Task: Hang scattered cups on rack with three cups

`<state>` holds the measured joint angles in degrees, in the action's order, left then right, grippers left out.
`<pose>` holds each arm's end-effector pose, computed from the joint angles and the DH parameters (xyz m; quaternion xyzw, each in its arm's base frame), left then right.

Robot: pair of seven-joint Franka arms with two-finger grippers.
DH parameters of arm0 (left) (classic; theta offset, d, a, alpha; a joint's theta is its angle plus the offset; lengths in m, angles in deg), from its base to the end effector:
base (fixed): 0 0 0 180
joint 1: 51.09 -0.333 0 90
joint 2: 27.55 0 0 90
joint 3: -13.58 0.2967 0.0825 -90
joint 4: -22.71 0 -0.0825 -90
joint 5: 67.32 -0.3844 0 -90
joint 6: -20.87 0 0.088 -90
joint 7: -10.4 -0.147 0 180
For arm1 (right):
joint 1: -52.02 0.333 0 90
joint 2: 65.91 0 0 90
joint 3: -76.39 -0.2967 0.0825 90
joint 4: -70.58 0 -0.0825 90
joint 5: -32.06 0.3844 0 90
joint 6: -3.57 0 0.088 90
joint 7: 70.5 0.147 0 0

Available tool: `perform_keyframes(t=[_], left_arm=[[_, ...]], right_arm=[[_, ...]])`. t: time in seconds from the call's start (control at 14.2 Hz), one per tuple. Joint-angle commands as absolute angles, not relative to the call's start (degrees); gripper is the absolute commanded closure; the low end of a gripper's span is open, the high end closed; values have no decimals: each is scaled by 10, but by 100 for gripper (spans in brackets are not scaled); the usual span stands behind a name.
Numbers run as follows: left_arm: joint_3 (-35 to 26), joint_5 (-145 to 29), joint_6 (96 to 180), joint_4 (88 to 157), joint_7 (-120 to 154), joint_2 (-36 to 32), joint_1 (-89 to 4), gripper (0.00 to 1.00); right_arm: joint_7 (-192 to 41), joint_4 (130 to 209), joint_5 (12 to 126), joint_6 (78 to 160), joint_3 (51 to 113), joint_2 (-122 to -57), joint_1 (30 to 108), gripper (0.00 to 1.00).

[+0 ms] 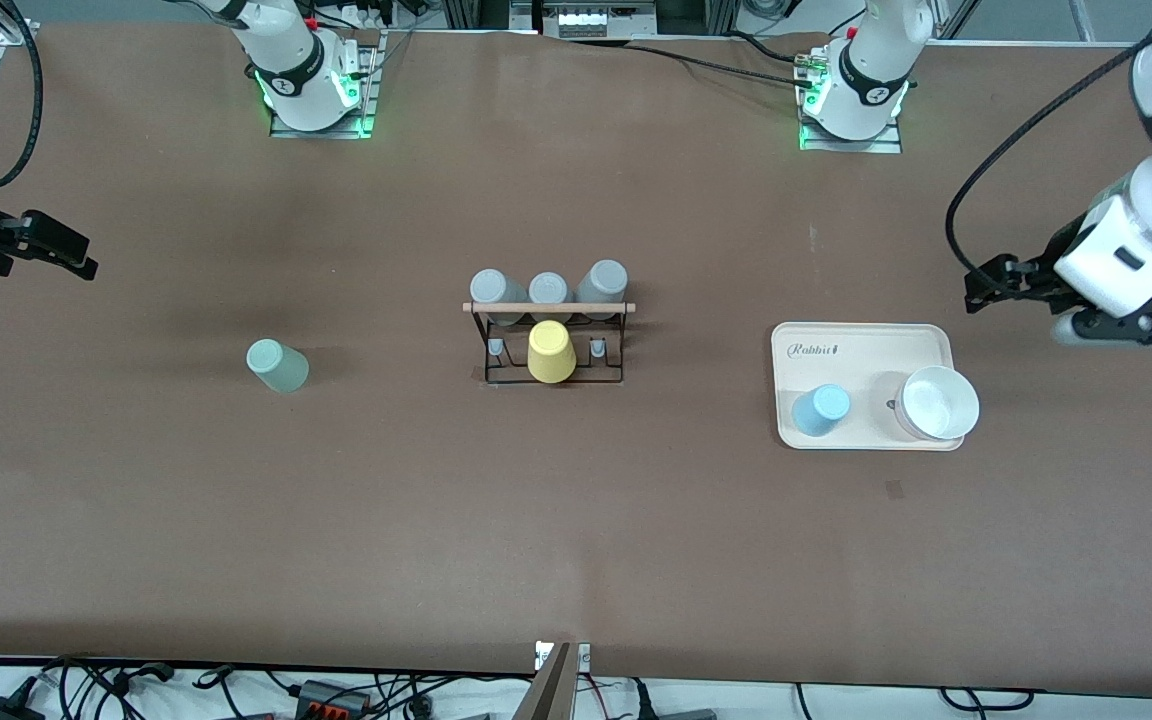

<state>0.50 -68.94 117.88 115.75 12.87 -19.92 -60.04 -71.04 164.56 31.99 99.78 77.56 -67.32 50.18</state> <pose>0.5913 -0.0334 0.4756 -0.9994 0.0161 0.0302 0.0007 0.5695 -0.0300 0.5279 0.9997 -0.0215 0.0071 0.0011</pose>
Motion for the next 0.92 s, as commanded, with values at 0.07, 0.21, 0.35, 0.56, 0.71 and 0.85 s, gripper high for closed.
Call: perform_keyframes(t=[0.07, 0.21, 0.35, 0.56, 0.71, 0.85], left_arm=[[-2, -681, 1232, 1138, 109, -106, -595, 0], [-2, -678, 1276, 1144, 110, -53, -585, 0], [-2, -677, 1323, 1156, 149, -19, -578, 0], [-4, -677, 1360, 1165, 223, 11, -561, 0], [-4, -677, 1403, 1188, 231, 24, -562, 0], [-4, -678, 1454, 1220, 244, 23, -559, 0]], right_arm=[[-712, 1636, 328, 994, 775, -678, 501, 0], [-717, 1635, 328, 990, 775, -679, 500, 0], [-719, 1635, 328, 989, 775, -679, 501, 0], [-718, 1634, 326, 994, 775, -683, 498, 0], [-719, 1635, 327, 990, 777, -684, 495, 0], [-719, 1634, 327, 993, 779, -686, 495, 0]])
